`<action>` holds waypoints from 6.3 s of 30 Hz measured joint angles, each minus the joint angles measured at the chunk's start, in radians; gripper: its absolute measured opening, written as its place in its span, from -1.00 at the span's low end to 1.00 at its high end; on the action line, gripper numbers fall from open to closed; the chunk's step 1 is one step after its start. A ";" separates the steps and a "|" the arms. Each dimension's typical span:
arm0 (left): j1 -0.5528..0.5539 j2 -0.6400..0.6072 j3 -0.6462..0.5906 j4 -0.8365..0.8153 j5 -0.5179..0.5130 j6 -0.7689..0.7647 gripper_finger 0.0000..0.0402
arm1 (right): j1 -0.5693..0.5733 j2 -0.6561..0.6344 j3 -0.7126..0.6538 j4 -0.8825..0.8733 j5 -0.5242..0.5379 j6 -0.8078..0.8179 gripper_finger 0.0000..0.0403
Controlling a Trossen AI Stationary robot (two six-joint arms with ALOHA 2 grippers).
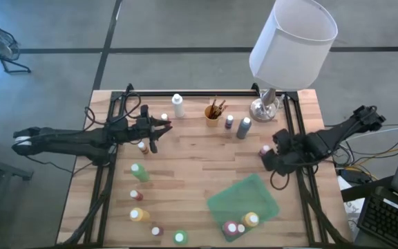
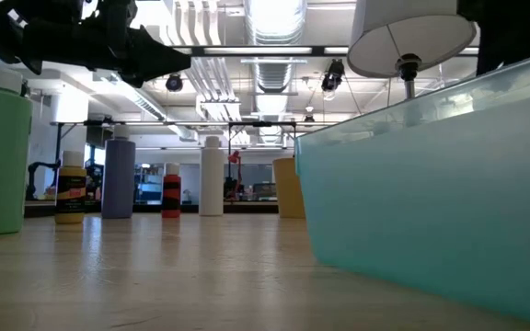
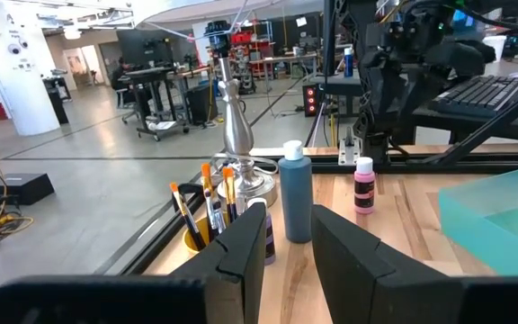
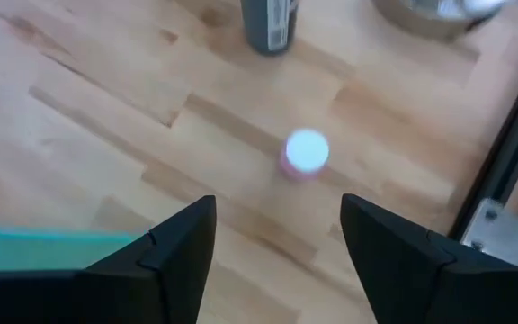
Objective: Pick & Place Paint Supplies
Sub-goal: Put the pink paint bottle into the green bin
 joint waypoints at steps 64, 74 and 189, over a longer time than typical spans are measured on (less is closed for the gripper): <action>0.000 0.000 0.000 -0.022 0.000 0.000 -0.52 | -0.217 0.009 -0.280 0.295 -0.029 -0.127 0.24; 0.000 0.000 0.000 -0.024 0.000 0.000 -0.52 | -0.246 0.043 -0.283 0.323 -0.027 -0.158 0.10; 0.000 0.000 0.000 -0.027 0.000 0.000 -0.52 | 0.496 0.341 0.018 0.557 -0.095 -0.644 -0.45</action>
